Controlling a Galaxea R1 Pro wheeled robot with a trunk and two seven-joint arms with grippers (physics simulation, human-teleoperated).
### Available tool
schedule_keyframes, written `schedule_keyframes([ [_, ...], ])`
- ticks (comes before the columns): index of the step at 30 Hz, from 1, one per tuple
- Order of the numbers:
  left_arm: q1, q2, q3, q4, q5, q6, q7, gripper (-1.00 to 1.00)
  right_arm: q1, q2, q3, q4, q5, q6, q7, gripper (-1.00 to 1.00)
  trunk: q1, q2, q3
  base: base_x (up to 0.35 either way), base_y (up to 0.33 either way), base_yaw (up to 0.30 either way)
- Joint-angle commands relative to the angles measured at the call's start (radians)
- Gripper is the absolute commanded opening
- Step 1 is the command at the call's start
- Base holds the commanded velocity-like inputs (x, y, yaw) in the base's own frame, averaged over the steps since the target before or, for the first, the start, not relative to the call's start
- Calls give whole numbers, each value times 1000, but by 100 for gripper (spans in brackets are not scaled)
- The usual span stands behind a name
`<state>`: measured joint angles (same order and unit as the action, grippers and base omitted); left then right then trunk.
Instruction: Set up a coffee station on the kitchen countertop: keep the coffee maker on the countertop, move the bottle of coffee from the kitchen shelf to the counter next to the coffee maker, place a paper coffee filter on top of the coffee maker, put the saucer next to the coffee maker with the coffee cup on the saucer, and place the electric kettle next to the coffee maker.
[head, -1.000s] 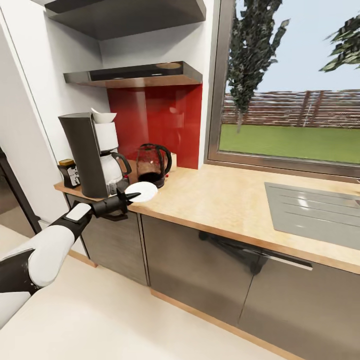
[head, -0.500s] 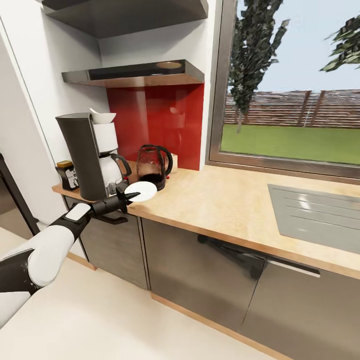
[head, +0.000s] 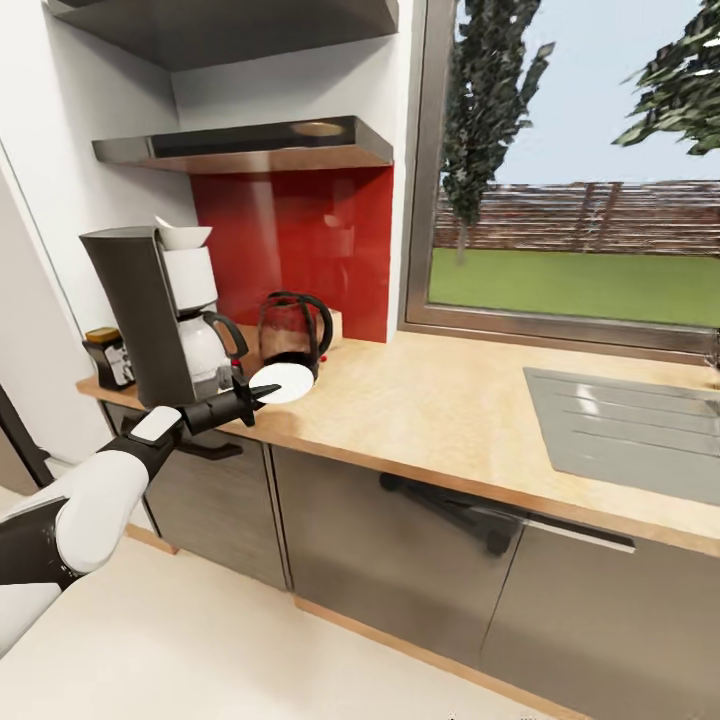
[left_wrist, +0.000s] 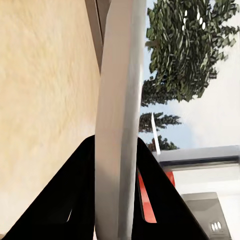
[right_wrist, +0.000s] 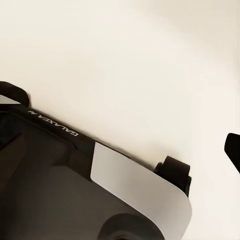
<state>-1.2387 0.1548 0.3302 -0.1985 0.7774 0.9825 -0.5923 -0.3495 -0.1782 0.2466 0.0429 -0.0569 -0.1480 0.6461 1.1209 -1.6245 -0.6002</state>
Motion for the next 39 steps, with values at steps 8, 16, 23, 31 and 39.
schedule_keyframes([
  [8,-1,5,6,1,-6,4,-5,-100,-2,0,8,4,-6,-8,2,100,0,-1,-1,51,121,-41],
  [16,-1,8,6,1,-6,4,-6,-100,-2,0,8,4,-6,-8,2,100,0,-1,-1,5,92,-2],
  [23,-1,8,6,28,-6,3,-4,-100,-2,0,8,4,-6,-8,3,100,0,-1,-1,0,11,0],
  [31,-1,7,7,60,-6,2,-1,-100,-2,0,8,4,-6,-8,3,100,0,-1,-1,0,0,0],
  [39,-1,7,35,94,-6,-1,0,-100,-2,0,8,4,-6,-8,2,100,0,-1,-1,0,0,0],
])
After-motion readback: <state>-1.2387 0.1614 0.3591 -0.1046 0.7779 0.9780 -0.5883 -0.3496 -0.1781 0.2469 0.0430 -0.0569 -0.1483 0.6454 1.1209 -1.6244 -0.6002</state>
